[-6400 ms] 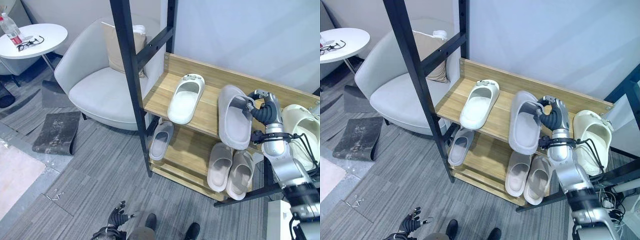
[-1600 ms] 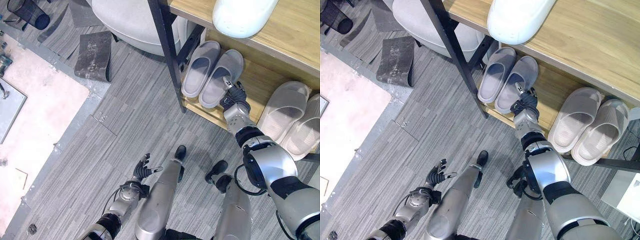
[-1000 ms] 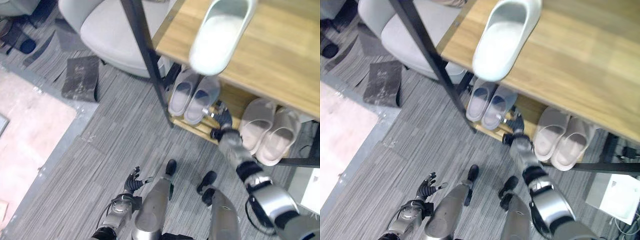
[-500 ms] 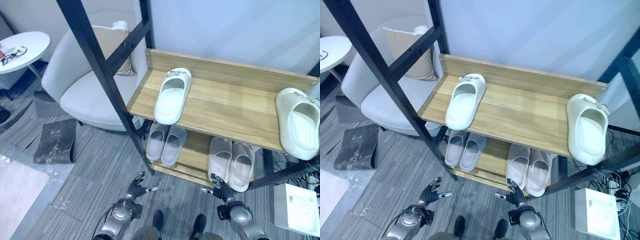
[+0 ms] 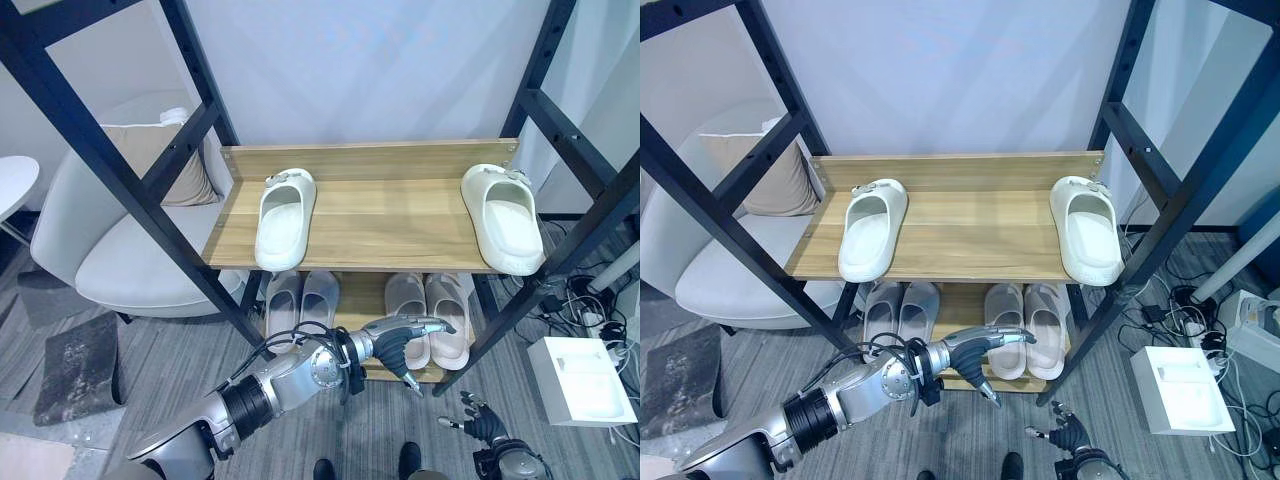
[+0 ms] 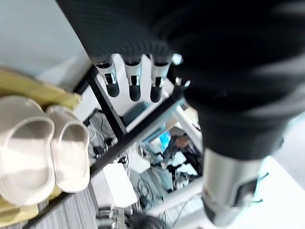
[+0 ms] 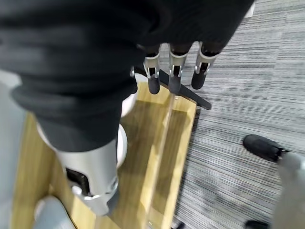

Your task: Arrange the slippers neatly on the shoe rack.

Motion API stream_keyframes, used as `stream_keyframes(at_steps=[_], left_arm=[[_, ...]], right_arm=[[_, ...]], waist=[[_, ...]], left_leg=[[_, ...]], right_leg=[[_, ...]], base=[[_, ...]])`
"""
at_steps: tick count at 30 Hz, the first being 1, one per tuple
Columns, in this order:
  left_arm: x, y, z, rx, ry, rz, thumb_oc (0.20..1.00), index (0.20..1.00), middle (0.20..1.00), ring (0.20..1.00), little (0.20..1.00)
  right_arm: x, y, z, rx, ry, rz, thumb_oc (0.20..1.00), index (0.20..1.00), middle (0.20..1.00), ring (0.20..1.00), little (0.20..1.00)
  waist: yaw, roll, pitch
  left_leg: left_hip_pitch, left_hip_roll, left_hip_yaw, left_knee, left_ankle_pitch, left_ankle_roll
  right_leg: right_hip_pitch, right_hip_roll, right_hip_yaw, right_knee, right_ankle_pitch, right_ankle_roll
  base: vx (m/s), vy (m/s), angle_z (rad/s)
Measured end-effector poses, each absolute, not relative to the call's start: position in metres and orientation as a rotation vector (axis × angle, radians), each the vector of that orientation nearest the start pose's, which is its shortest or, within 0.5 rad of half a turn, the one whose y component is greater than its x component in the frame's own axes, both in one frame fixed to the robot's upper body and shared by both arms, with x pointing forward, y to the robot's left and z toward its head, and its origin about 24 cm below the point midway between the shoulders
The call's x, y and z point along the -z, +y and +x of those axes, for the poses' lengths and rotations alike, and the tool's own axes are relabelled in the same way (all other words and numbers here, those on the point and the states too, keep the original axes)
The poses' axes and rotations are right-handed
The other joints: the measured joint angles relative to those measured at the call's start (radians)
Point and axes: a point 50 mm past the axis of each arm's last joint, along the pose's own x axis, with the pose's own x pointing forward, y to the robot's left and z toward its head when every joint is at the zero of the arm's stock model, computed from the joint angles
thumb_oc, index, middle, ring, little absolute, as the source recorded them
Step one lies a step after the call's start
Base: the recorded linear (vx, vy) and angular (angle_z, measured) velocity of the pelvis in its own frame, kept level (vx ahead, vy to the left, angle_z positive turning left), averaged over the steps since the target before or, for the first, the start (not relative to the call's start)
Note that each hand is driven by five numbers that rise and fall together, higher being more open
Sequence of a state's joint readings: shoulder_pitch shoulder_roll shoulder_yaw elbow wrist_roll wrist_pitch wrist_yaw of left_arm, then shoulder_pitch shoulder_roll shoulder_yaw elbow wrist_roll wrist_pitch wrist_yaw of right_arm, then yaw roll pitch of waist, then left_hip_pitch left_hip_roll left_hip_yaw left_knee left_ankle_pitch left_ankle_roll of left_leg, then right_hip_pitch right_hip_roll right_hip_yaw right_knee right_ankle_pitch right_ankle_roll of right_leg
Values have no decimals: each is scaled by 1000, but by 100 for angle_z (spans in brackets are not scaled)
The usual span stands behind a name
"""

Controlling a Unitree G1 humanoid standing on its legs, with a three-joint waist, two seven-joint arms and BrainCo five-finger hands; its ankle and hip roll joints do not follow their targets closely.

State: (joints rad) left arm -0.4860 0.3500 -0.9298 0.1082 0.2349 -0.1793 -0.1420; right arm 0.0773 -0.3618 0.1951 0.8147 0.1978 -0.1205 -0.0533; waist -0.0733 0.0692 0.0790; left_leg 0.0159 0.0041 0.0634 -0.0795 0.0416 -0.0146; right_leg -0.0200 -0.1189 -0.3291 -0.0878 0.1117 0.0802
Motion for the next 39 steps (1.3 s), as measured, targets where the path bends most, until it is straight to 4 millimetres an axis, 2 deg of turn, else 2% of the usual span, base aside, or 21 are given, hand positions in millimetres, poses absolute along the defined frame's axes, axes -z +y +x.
stream_keyframes(at_steps=[4,7,8,13,14,17,21,23,26,30,33,39], left_arm=[[-115,2,237,1018,-543,512,1000,1000,1000,1000,1000],[-161,27,252,784,-685,368,1000,1000,1000,1000,1000],[-167,33,255,737,-703,342,1000,1000,1000,1000,1000],[-207,94,277,326,-832,362,1000,1000,1000,1000,1000],[-210,102,279,271,-841,378,1000,1000,1000,1000,1000],[-210,126,292,96,-864,624,1000,1000,1000,1000,1000],[-205,150,303,-63,-850,850,1000,1000,1000,1000,1000],[-196,163,310,-123,-825,977,1000,1000,1000,1000,1000],[-175,191,326,-238,-683,1159,1000,1000,1000,1000,1000],[-162,216,332,-334,-571,1321,1000,1000,1000,1000,1000],[-161,226,336,-381,-526,1394,1000,1000,1000,1000,1000],[-161,234,342,-429,-487,1465,1000,1000,1000,1000,1000]], right_arm=[[112,-256,144,113,779,-257,1000,1000,1000,1000,1000],[112,-256,137,110,781,-253,1000,1000,1000,1000,1000],[113,-256,134,111,789,-252,1000,1000,1000,1000,1000],[116,-258,125,143,811,-238,1000,1000,1000,1000,1000],[117,-258,124,148,813,-236,1000,1000,1000,1000,1000],[121,-257,124,167,836,-236,1000,1000,1000,1000,1000],[121,-256,126,170,832,-239,1000,1000,1000,1000,1000],[121,-256,126,162,831,-255,1000,1000,1000,1000,1000],[121,-255,127,148,829,-271,1000,1000,1000,1000,1000],[123,-250,124,125,839,-290,1000,1000,1000,1000,1000],[121,-247,129,115,820,-301,1000,1000,1000,1000,1000],[119,-238,134,100,790,-290,1000,1000,1000,1000,1000]], waist=[[2,11,1],[5,9,4],[5,9,4],[11,13,12],[12,14,12],[28,15,14],[33,17,15],[33,17,15],[27,18,15],[23,9,18],[23,2,22],[2,-19,28]], left_leg=[[1,1,-1,0,0,0],[4,3,-3,0,0,-1],[4,3,-3,0,0,-1],[6,6,-6,0,1,-2],[8,6,-6,0,1,-2],[15,7,-2,0,1,-2],[16,7,1,0,1,-2],[18,7,4,0,1,-2],[18,8,6,0,0,-3],[8,9,16,0,0,-3],[1,8,31,0,0,-3],[-1,9,47,0,-1,-2]], right_leg=[[2,0,-1,0,0,0],[5,2,-4,0,0,0],[6,2,-5,0,-1,0],[11,5,-6,-1,-1,-1],[13,5,-6,-1,-1,-1],[16,6,-5,-1,-2,-2],[16,7,-2,-1,-1,-2],[15,7,2,-1,-1,-2],[14,8,5,-1,-1,-2],[-1,10,22,-1,2,-5],[-16,10,32,-1,8,-8],[-24,13,51,-1,9,-7]], base=[[2,-8,0],[4,-7,1],[0,0,0],[45,-7,2],[46,5,1],[23,5,-4],[20,9,-1],[36,22,-5],[24,16,-4],[16,13,-5],[22,18,-14],[37,26,-7]])
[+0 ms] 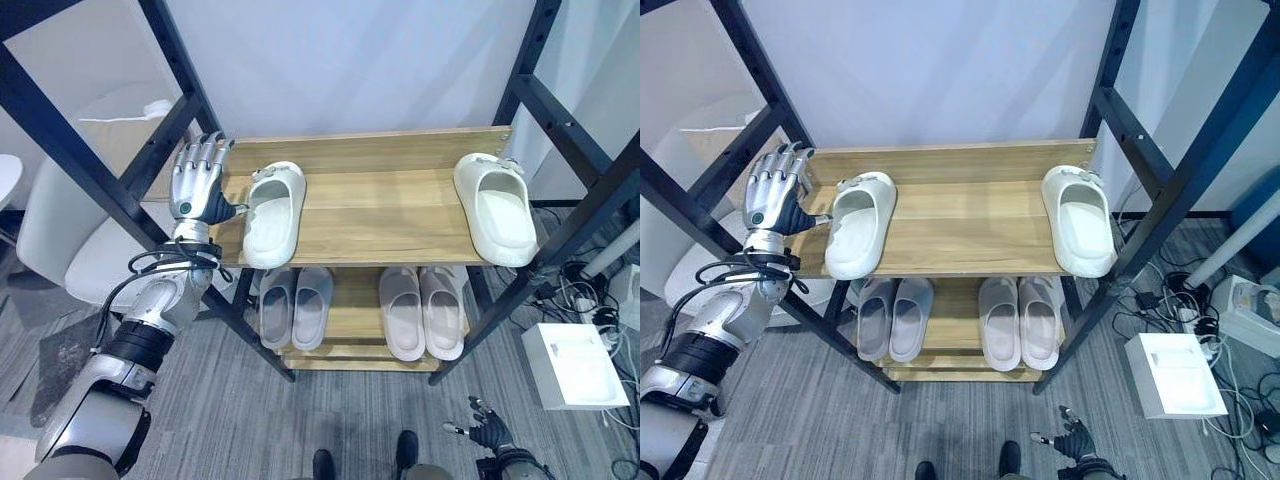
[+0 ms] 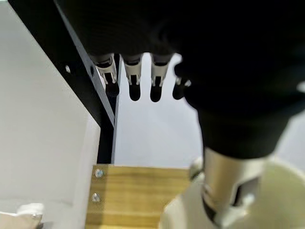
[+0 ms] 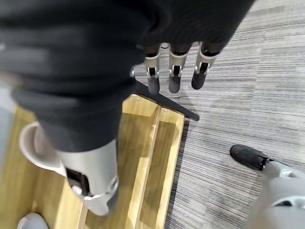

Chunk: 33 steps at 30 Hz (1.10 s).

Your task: Arrange the slippers neatly on the shoe rack.

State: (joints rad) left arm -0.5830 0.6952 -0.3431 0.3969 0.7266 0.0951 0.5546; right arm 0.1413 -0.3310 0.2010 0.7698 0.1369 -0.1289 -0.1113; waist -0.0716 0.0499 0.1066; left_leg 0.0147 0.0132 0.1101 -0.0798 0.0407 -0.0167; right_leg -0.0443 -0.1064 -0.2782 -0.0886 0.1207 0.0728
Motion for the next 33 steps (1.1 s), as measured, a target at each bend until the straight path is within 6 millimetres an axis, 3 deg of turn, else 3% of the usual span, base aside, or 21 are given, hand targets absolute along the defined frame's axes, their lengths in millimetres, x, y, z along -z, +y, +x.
stream_keyframes(at_steps=[10,21,22,23,33], left_arm=[[-169,246,357,-485,-408,1544,1000,1000,1000,1000,1000],[-190,223,378,-327,-466,1767,1000,1000,1000,1000,1000],[-188,220,379,-302,-464,1790,501,501,501,501,501],[-185,217,380,-262,-464,1818,200,200,200,200,200],[-171,218,382,-178,-397,1851,200,200,200,200,200]], right_arm=[[123,-223,134,75,788,-276,1000,1000,1000,1000,1000],[123,-222,135,72,788,-276,1000,1000,1000,1000,1000],[122,-221,137,66,782,-278,1000,1000,1000,1000,1000],[122,-220,138,62,779,-278,1000,1000,1000,1000,1000],[123,-219,136,60,786,-265,1000,1000,1000,1000,1000]], waist=[[-10,-17,-9],[-37,-12,-13],[-43,-7,-14],[-43,-1,-14],[-55,33,-20]], left_leg=[[-22,-2,49,0,0,0],[-33,-3,69,0,-2,3],[-33,-3,68,0,-2,3],[-33,-3,68,0,-2,3],[-33,-2,68,0,-2,3]], right_leg=[[-47,1,48,0,18,4],[-67,2,64,0,26,-3],[-67,2,63,0,26,-3],[-67,2,63,0,26,-3],[-67,3,63,0,26,-4]], base=[[27,20,-15],[10,5,-4],[0,0,0],[0,0,0],[0,0,0]])
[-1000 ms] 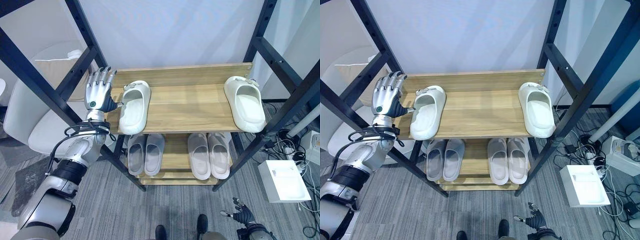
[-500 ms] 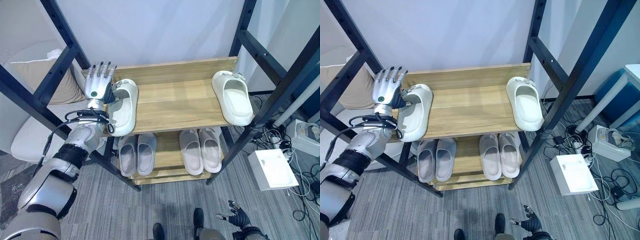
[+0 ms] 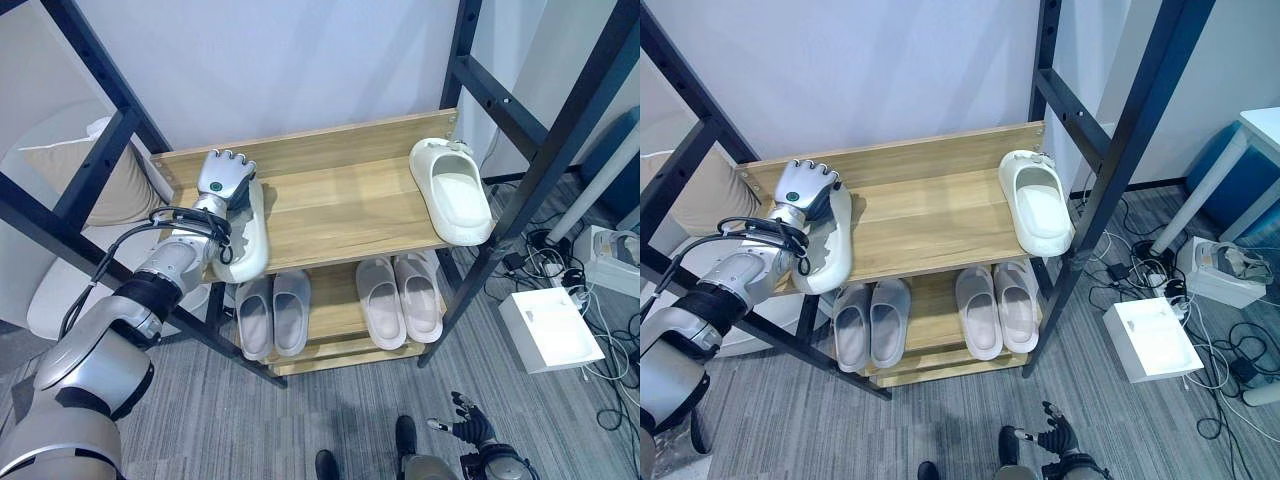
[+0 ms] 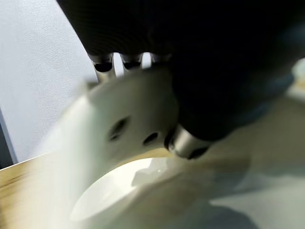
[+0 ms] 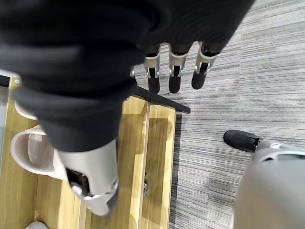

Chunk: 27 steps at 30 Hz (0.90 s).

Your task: Arrange the slippers neatly on the shoe rack.

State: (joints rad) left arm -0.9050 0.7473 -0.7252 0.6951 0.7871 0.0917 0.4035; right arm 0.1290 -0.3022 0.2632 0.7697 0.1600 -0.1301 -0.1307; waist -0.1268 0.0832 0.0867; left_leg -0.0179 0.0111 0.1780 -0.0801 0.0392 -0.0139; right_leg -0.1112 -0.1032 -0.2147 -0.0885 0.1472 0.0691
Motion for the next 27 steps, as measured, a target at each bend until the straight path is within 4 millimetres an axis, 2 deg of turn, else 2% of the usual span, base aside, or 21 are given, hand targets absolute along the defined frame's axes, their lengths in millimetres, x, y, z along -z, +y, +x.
stream_keyframes(at_steps=[7,11,12,15,19,22,27], left_arm=[[-175,207,381,-164,-453,1829,200,200,200,200,200],[-184,177,375,-110,-601,1769,200,200,200,200,200],[-186,162,372,-91,-656,1741,200,200,200,200,200],[-182,134,369,-19,-731,1684,200,200,200,200,200],[-175,100,368,43,-798,1663,200,200,200,200,200],[-179,87,370,48,-836,1655,200,200,200,200,200],[-185,78,383,17,-823,1712,200,200,200,200,200]], right_arm=[[123,-218,137,68,785,-249,1000,1000,1000,1000,1000],[120,-217,145,63,765,-247,1000,1000,1000,1000,1000],[121,-216,144,63,767,-246,1000,1000,1000,1000,1000],[119,-214,151,61,753,-241,1000,1000,1000,1000,1000],[120,-217,150,89,757,-235,1000,1000,1000,1000,1000],[119,-218,150,98,757,-237,1000,1000,1000,1000,1000],[120,-227,145,138,771,-246,1000,1000,1000,1000,1000]], waist=[[1,4,-3],[3,6,-4],[4,8,-5],[-7,20,-9],[-23,38,-12],[-42,42,-11],[-82,56,-6]], left_leg=[[3,0,-1,0,0,0],[5,1,-2,0,1,0],[6,0,-4,0,1,0],[8,1,-2,0,1,0],[6,0,1,0,0,0],[3,1,8,0,0,0],[-1,4,77,0,-14,-5]], right_leg=[[3,0,-2,0,5,-7],[6,0,-3,0,8,-11],[8,0,-5,0,8,-11],[8,-1,-3,0,3,-4],[5,0,0,0,1,-2],[-2,2,8,0,1,-2],[-41,7,52,0,2,-2]], base=[[0,0,0],[-8,-8,1],[0,0,0],[-5,-5,-1],[-1,-2,-1],[6,-3,-10],[31,-5,-39]])
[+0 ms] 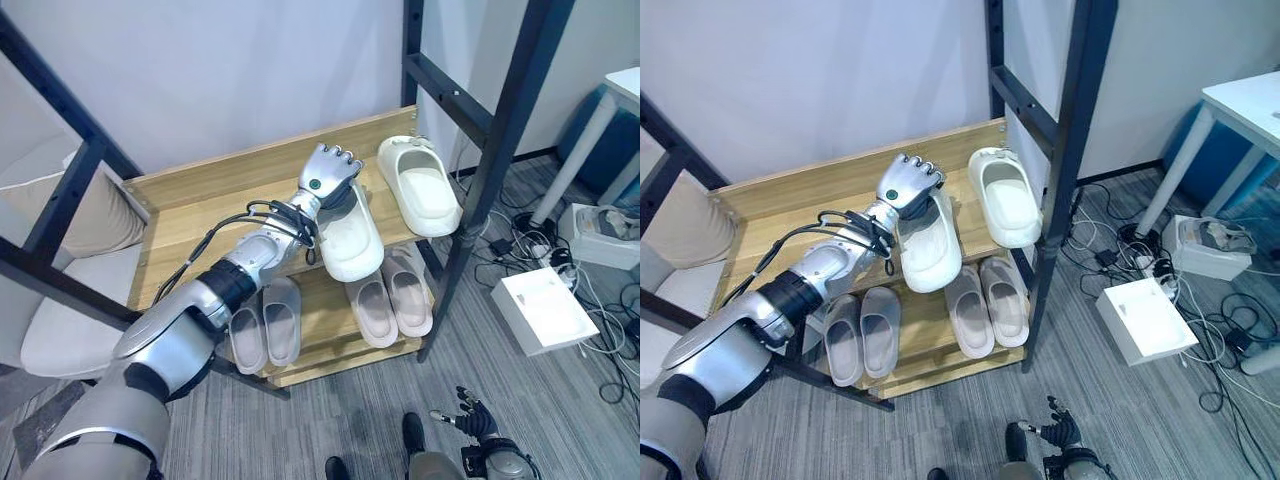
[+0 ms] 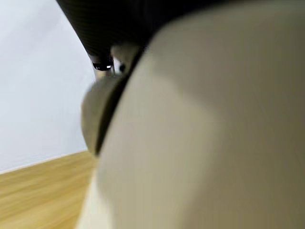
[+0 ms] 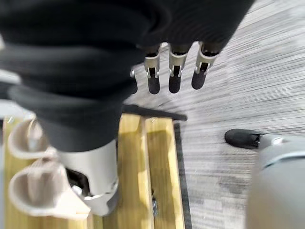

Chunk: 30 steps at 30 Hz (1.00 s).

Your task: Arrange the slippers neatly on the shoe rack.

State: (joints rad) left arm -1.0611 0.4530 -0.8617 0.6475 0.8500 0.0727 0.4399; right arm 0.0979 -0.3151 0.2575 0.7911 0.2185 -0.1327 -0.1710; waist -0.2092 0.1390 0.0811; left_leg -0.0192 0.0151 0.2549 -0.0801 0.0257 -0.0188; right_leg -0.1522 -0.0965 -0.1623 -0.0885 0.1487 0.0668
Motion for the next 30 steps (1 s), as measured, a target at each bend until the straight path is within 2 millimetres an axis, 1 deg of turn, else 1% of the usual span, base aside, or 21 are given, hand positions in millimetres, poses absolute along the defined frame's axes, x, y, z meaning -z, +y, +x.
stream_keyframes(at_steps=[4,6,7,9,12,16,17,20,23,24,26,28,29,30], left_arm=[[-192,79,386,-33,-841,1719,200,200,200,200,200],[-194,80,388,-50,-841,1729,200,200,200,200,200],[-193,83,391,-66,-833,1745,200,200,200,200,200],[-193,88,393,-88,-827,1766,200,200,200,200,200],[-193,89,394,-105,-826,1773,200,200,200,200,200],[-203,95,399,-153,-817,1797,200,200,200,200,200],[-204,97,400,-164,-807,1805,1000,1000,1000,1000,1000],[-213,96,402,-186,-812,1802,1000,1000,1000,1000,1000],[-216,96,402,-188,-808,1774,1000,1000,1000,1000,1000],[-220,94,401,-192,-824,1764,1000,1000,1000,1000,1000],[-223,93,400,-197,-836,1760,1000,1000,1000,1000,1000],[-224,90,399,-186,-843,1756,1000,1000,1000,1000,1000],[-223,88,398,-176,-844,1755,1000,1000,1000,1000,1000],[-226,90,397,-173,-851,1759,1000,1000,1000,1000,1000]], right_arm=[[119,-232,144,163,761,-260,1000,1000,1000,1000,1000],[118,-236,143,171,759,-272,1000,1000,1000,1000,1000],[117,-239,147,175,756,-282,1000,1000,1000,1000,1000],[116,-240,150,178,743,-284,1000,1000,1000,1000,1000],[114,-239,152,177,729,-282,1000,1000,1000,1000,1000],[115,-239,151,190,731,-270,1000,1000,1000,1000,1000],[115,-240,151,194,733,-272,1000,1000,1000,1000,1000],[115,-240,150,194,735,-272,1000,1000,1000,1000,1000],[115,-239,152,192,730,-269,1000,1000,1000,1000,1000],[115,-238,152,189,730,-268,1000,1000,1000,1000,1000],[114,-237,153,186,726,-265,1000,1000,1000,1000,1000],[114,-236,155,180,723,-264,1000,1000,1000,1000,1000],[114,-236,154,180,725,-264,1000,1000,1000,1000,1000],[113,-235,159,173,715,-261,1000,1000,1000,1000,1000]], waist=[[-33,20,6],[-32,28,11],[-29,31,11],[-30,31,12],[-31,30,12],[-32,27,19],[-33,27,19],[-31,26,22],[-27,24,27],[-26,24,27],[-25,24,28],[-25,22,40],[-26,21,44],[-17,18,49]], left_leg=[[-9,1,8,0,-1,1],[-16,1,9,0,-2,1],[-16,0,16,0,-4,-1],[-16,0,30,-6,-7,-3],[-19,-1,31,-7,-8,-4],[-36,-2,31,-6,-8,-4],[-36,-1,31,-6,-8,-4],[-44,-1,30,-5,-8,-3],[-47,-1,28,0,-8,-3],[-46,0,26,0,-8,-3],[-43,0,24,0,-8,-3],[-28,1,8,0,-7,-2],[-20,2,0,-1,-8,-2],[-14,2,-1,-1,-8,-3]], right_leg=[[-13,5,8,0,9,4],[-22,5,11,0,9,5],[-25,5,21,0,8,4],[-30,5,29,0,4,-2],[-35,5,31,0,3,-4],[-53,4,31,0,7,1],[-53,5,31,0,9,5],[-60,5,28,0,13,9],[-61,5,24,1,18,3],[-59,5,21,1,25,-6],[-56,5,18,1,25,-6],[-33,4,1,5,27,-10],[-20,3,-5,0,17,-3],[-13,3,-7,0,10,0]], base=[[12,-1,-10],[22,2,-5],[11,-3,-13],[0,-4,-16],[-4,-3,-3],[0,0,0],[0,0,0],[-1,1,1],[-2,-3,2],[0,0,0],[-5,-5,6],[-14,-6,17],[-29,-11,17],[-42,-15,11]])
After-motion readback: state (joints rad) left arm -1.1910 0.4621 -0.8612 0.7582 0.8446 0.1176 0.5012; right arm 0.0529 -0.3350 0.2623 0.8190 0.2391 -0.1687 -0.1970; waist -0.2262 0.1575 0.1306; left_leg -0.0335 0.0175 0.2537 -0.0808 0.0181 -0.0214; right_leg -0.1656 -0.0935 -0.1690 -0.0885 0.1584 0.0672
